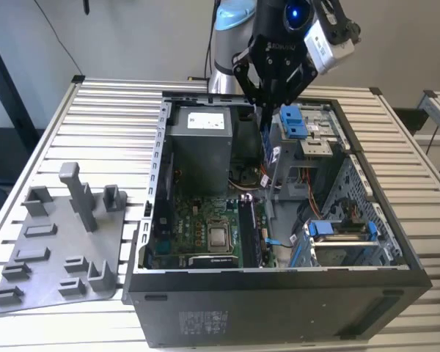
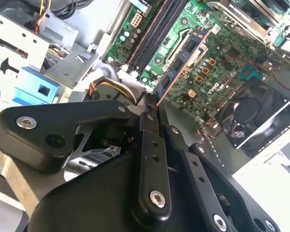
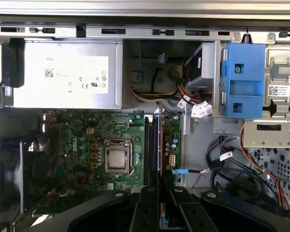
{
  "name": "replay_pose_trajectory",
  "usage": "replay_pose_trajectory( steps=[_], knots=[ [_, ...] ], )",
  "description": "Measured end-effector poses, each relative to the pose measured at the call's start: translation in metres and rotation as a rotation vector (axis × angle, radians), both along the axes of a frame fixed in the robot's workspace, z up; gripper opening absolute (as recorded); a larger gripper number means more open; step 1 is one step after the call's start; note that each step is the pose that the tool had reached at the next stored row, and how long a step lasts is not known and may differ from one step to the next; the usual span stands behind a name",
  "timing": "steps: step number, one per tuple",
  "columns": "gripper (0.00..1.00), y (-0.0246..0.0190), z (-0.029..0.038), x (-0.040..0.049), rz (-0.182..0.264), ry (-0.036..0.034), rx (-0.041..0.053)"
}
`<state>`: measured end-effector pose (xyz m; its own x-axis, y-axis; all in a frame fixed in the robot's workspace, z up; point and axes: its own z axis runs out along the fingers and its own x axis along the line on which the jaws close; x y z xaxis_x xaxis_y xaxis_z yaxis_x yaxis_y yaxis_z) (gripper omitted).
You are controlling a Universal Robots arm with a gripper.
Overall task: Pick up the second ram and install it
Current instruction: 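Insert the second ram into the second slot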
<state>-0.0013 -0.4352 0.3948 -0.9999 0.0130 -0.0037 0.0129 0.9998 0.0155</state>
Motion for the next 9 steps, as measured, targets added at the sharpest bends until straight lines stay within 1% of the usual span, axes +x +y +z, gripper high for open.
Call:
replay_pose_trajectory(
  steps=[6,9],
  knots=[
    [0.14,0.0,-0.0006,0.0,-0.039,0.0,0.0],
    [0.14,0.0,-0.0006,0.0,-0.043,0.0,0.0]
  ],
)
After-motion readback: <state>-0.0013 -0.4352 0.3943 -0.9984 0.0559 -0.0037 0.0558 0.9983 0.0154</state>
